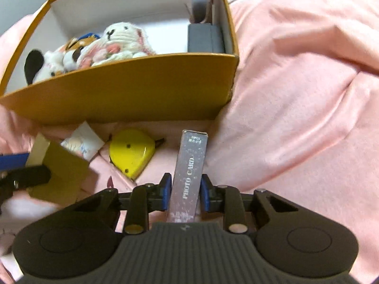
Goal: Organize objects
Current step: 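Grasp the gold box with the left gripper while the right gripper grasps the PHOTO CARD box, then lift the gold box and PHOTO CARD box and carry them over the orange box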
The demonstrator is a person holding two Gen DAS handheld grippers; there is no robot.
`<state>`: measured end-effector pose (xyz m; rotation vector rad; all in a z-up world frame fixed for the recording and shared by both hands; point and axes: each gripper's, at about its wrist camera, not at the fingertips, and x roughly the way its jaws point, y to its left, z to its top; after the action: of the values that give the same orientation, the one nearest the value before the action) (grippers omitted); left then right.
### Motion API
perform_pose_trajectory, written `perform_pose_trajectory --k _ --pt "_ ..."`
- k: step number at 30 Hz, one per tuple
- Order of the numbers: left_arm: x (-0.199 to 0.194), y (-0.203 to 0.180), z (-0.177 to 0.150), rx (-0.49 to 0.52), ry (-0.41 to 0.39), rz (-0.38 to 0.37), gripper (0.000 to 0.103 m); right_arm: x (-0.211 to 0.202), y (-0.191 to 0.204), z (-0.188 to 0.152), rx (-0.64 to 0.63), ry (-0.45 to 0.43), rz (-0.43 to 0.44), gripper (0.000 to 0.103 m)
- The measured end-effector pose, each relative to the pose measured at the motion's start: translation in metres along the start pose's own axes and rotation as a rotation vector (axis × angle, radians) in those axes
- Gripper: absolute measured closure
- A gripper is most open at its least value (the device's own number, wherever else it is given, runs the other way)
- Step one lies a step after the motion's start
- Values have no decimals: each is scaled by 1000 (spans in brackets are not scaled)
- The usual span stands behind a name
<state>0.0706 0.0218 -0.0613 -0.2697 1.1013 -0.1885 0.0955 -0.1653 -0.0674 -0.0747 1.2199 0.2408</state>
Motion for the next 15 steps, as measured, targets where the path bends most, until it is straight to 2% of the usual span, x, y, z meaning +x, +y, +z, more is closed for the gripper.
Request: perform_pose_trajectory --k 7,15 --pt "-7 -3 2 5 -2 -8 51 -13 1 -4 9 -18 51 79" --pt "-43 -14 18 13 -56 -108 51 -81 -2 -1 -38 -136 167 79"
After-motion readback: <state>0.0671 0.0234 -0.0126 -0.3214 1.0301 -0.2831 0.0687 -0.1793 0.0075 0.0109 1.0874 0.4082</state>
